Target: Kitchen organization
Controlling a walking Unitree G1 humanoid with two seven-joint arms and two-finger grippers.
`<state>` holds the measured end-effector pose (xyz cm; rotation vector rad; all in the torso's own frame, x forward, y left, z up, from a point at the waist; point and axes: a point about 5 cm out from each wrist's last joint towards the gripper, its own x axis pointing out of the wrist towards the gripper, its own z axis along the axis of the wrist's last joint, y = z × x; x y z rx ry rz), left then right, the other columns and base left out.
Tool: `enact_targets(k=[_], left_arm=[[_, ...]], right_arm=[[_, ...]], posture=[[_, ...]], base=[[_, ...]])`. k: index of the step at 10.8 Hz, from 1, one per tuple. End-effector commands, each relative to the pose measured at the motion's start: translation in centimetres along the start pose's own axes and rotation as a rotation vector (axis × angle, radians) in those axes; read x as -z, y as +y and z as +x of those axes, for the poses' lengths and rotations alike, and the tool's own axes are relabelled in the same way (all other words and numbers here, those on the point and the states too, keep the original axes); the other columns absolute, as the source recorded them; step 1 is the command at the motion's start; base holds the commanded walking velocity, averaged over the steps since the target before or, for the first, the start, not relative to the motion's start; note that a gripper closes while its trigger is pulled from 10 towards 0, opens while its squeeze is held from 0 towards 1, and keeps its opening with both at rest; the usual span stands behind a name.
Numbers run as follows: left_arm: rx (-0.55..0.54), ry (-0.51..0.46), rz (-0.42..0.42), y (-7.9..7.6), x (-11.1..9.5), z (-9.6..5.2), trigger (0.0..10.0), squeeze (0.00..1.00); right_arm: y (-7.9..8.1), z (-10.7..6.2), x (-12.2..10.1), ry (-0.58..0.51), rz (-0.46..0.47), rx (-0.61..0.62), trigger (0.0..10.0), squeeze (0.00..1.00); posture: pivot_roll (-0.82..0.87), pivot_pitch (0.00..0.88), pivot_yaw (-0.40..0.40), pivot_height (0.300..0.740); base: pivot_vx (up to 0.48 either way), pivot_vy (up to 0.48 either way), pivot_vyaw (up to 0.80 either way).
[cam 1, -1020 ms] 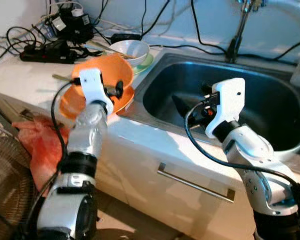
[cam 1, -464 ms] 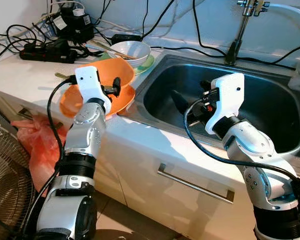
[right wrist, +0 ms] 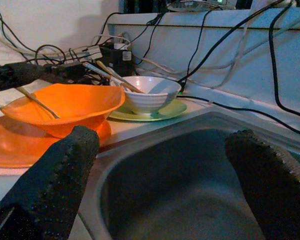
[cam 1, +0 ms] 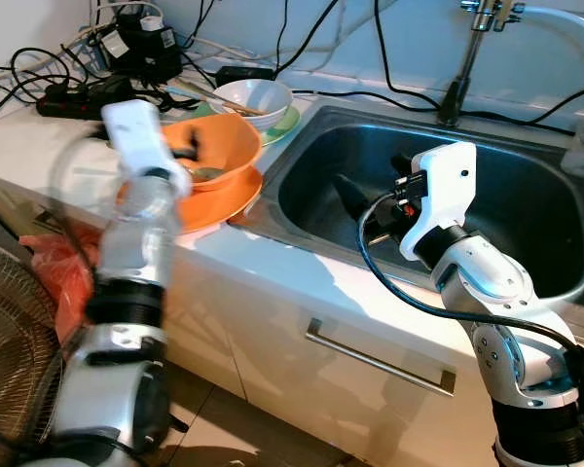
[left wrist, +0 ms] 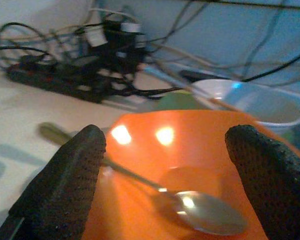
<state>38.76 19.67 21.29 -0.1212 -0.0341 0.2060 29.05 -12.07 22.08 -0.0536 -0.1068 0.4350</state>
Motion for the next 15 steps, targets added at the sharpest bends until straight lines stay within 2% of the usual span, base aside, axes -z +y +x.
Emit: enact_targets(k=[1,5,9,12,15], left_arm=[[-0.034,0.025,0.009,0.4,0.1,0.3,10.0,0.0],[-0.001,0.089,0.025,-0.5,2.3,-0.2,10.0,0.0],[0.002,0.147,0.039,-0.2,4.2,-0.5,10.0,0.0],[-0.003,0.18,0.042,0.0,5.2,-0.6,10.0,0.0],[-0.004,0.181,0.043,0.0,5.3,-0.6,10.0,0.0]], right_arm=[[-0.2,0.0,-0.1,-0.006,-0.001,0.015,10.0,0.0],[-0.3,0.1,-0.1,-0.013,0.0,0.023,10.0,0.0],[-0.4,0.0,-0.2,-0.013,-0.002,0.029,10.0,0.0],[-0.5,0.1,-0.2,-0.014,-0.002,0.031,10.0,0.0],[-0.5,0.1,-0.2,-0.014,-0.002,0.031,10.0,0.0]], posture=[[-0.07,0.0,0.055,0.74],[-0.07,0.0,0.062,0.74],[-0.08,0.0,0.066,0.74],[-0.08,0.0,0.067,0.74],[-0.08,0.0,0.067,0.74]], base=[[0.0,0.0,0.0],[0.0,0.0,0.0],[0.0,0.0,0.0],[0.0,0.0,0.0],[0.0,0.0,0.0]])
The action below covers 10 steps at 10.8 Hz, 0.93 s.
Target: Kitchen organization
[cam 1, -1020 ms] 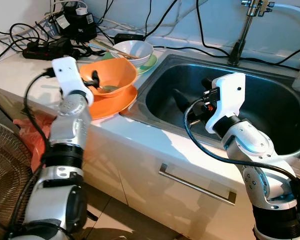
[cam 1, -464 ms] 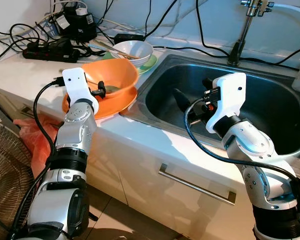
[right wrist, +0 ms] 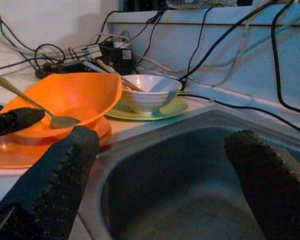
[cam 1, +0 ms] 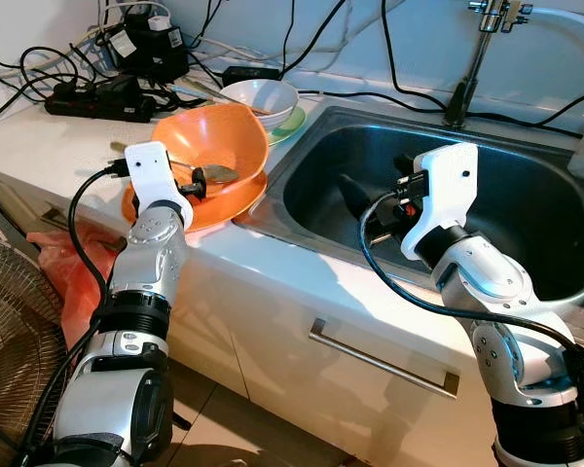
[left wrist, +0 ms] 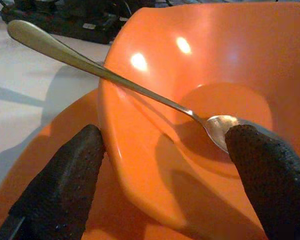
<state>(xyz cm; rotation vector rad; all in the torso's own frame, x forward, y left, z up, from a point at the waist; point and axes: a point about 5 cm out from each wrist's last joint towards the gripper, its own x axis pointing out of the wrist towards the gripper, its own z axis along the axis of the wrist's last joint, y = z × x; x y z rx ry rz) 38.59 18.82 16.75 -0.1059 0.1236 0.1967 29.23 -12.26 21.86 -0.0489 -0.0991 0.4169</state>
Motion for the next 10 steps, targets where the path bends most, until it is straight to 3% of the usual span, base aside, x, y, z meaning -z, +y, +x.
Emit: enact_targets(k=[1,10], left_arm=[[-0.005,0.025,0.013,0.22,0.73,-0.04,10.0,0.0],[-0.008,0.034,0.024,0.22,1.16,0.1,10.0,0.0]], right_arm=[[-0.24,-0.01,-0.42,-0.021,-0.007,0.014,10.0,0.0],[-0.26,0.0,-0.4,-0.023,-0.006,0.02,10.0,0.0]], posture=[[-0.08,0.0,0.067,0.74],[-0.08,0.0,0.075,0.74]], base=[[0.0,0.0,0.0],[0.0,0.0,0.0]])
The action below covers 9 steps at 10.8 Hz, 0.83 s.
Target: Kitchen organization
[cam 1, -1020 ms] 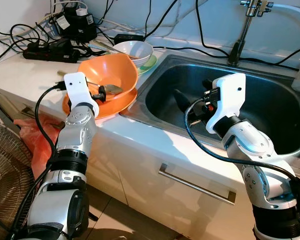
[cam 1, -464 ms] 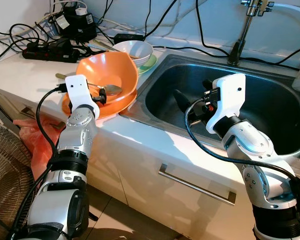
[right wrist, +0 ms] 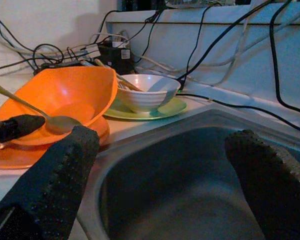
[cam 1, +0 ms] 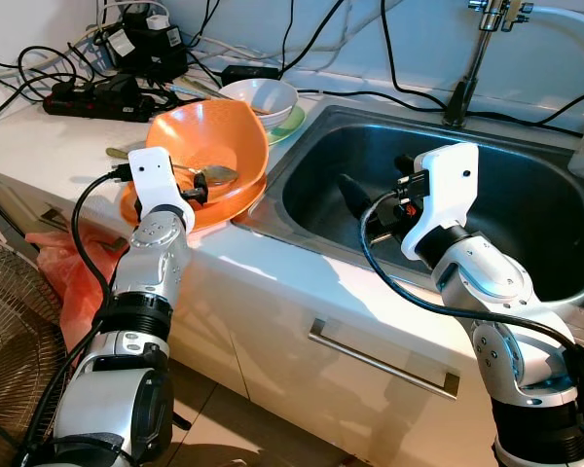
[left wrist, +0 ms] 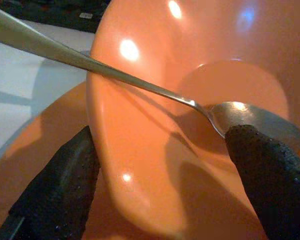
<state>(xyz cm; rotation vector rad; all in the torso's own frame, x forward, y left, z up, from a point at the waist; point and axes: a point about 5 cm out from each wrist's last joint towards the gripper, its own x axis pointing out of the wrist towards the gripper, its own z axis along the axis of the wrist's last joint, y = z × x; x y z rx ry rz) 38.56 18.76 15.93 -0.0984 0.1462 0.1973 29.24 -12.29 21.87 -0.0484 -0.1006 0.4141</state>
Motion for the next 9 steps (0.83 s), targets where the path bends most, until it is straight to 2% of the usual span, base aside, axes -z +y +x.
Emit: enact_targets(k=[1,5,8,9], left_arm=[[-0.008,0.025,0.02,0.3,0.8,0.0,10.0,0.0],[-0.011,0.061,-0.002,0.2,1.5,-0.1,10.0,0.0],[-0.01,0.051,-0.002,0.2,1.1,0.0,10.0,0.0],[-0.012,0.034,-0.004,0.2,0.4,0.1,10.0,0.0]], right_arm=[[-0.2,0.0,-0.4,-0.022,-0.005,0.018,10.0,0.0],[-0.3,0.0,-0.4,-0.021,-0.008,0.017,10.0,0.0],[-0.3,0.0,-0.4,-0.021,-0.008,0.019,10.0,0.0],[-0.4,0.0,-0.4,-0.022,-0.01,0.021,10.0,0.0]], posture=[[-0.08,0.0,0.075,0.74],[-0.08,0.0,0.073,0.74],[-0.09,0.0,0.077,0.74],[-0.09,0.0,0.077,0.74]], base=[[0.0,0.0,0.0],[0.0,0.0,0.0],[0.0,0.0,0.0],[0.0,0.0,0.0]])
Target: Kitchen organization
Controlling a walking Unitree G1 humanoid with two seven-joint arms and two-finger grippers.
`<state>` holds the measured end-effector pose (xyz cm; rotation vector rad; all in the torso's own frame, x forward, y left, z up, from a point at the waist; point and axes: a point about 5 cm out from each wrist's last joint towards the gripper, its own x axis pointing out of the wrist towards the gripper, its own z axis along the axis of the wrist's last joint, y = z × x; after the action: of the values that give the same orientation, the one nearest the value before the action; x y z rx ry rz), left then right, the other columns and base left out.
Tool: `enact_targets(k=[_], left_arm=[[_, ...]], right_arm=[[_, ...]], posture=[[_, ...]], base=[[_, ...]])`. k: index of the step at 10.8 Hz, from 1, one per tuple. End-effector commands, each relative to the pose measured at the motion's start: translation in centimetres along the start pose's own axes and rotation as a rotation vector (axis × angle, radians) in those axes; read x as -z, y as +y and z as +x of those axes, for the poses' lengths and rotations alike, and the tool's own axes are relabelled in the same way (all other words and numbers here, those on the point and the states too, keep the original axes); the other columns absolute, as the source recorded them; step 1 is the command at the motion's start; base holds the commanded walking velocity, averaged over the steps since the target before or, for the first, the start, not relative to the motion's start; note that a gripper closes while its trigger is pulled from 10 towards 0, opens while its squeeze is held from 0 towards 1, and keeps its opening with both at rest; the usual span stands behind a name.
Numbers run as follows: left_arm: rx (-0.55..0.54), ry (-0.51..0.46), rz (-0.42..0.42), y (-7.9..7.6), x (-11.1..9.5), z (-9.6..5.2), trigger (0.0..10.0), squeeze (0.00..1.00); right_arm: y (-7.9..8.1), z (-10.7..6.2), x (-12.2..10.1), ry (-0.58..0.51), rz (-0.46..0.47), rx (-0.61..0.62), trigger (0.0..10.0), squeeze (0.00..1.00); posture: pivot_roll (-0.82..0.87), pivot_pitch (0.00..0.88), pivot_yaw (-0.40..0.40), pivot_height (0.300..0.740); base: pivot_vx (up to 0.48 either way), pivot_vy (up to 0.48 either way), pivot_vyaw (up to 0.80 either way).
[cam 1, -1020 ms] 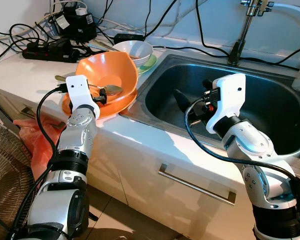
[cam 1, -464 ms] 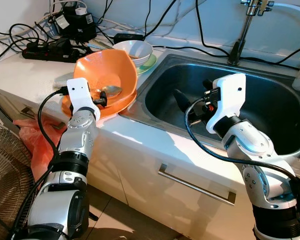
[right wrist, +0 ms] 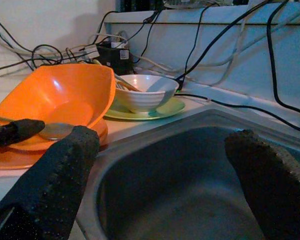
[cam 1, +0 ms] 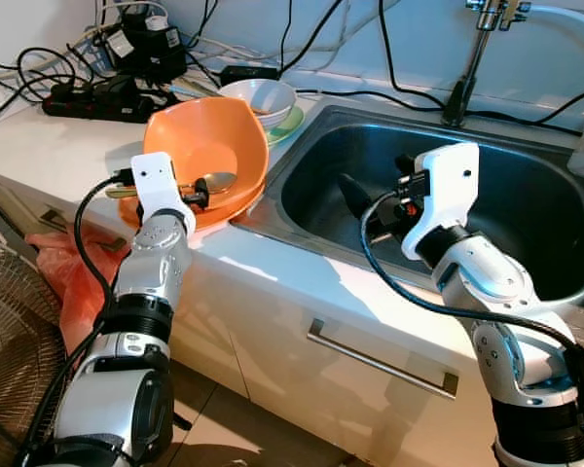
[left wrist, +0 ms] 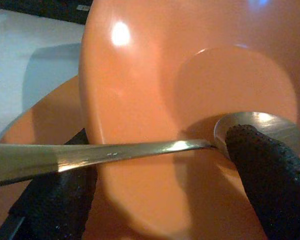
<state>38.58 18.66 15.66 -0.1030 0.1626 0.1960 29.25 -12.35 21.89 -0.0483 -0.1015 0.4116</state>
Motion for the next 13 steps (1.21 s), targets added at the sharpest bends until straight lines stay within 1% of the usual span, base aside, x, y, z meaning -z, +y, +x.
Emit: enact_targets(k=[1,3,4,6,8,11,13], left_arm=[[-0.006,-0.036,-0.001,0.0,-1.8,0.3,10.0,0.0],[-0.005,-0.063,-0.011,-0.1,-2.9,0.5,10.0,0.0],[-0.007,-0.089,-0.025,-0.2,-3.9,0.5,10.0,0.0],[-0.01,-0.084,-0.03,0.0,-3.9,0.6,10.0,0.0],[-0.018,-0.07,-0.054,0.0,-4.0,0.7,10.0,0.0],[-0.015,-0.111,-0.09,-0.2,-5.9,0.8,10.0,0.0],[-0.035,-0.094,-0.12,0.1,-5.6,0.8,10.0,0.0]], right_arm=[[-0.4,0.0,-0.4,-0.021,-0.012,0.021,10.0,0.0],[-0.5,0.0,-0.4,-0.022,-0.014,0.022,10.0,0.0],[-0.5,0.0,-0.4,-0.024,-0.013,0.023,10.0,0.0],[-0.4,0.0,-0.4,-0.024,-0.011,0.026,10.0,0.0],[-0.5,-0.1,-0.4,-0.024,-0.011,0.03,10.0,0.0],[-0.5,-0.1,-0.3,-0.023,-0.01,0.032,10.0,0.0],[-0.4,-0.1,-0.2,-0.022,-0.009,0.03,10.0,0.0]], posture=[[-0.09,0.0,0.077,0.74],[-0.09,0.0,0.076,0.74],[-0.09,0.0,0.076,0.74],[-0.09,0.0,0.084,0.74],[-0.09,0.0,0.085,0.74],[-0.09,0.0,0.085,0.74],[-0.09,0.0,0.085,0.74]], base=[[0.0,0.0,0.0],[0.0,0.0,0.0],[0.0,0.0,0.0],[0.0,0.0,0.0],[0.0,0.0,0.0],[0.0,0.0,0.0],[0.0,0.0,0.0]])
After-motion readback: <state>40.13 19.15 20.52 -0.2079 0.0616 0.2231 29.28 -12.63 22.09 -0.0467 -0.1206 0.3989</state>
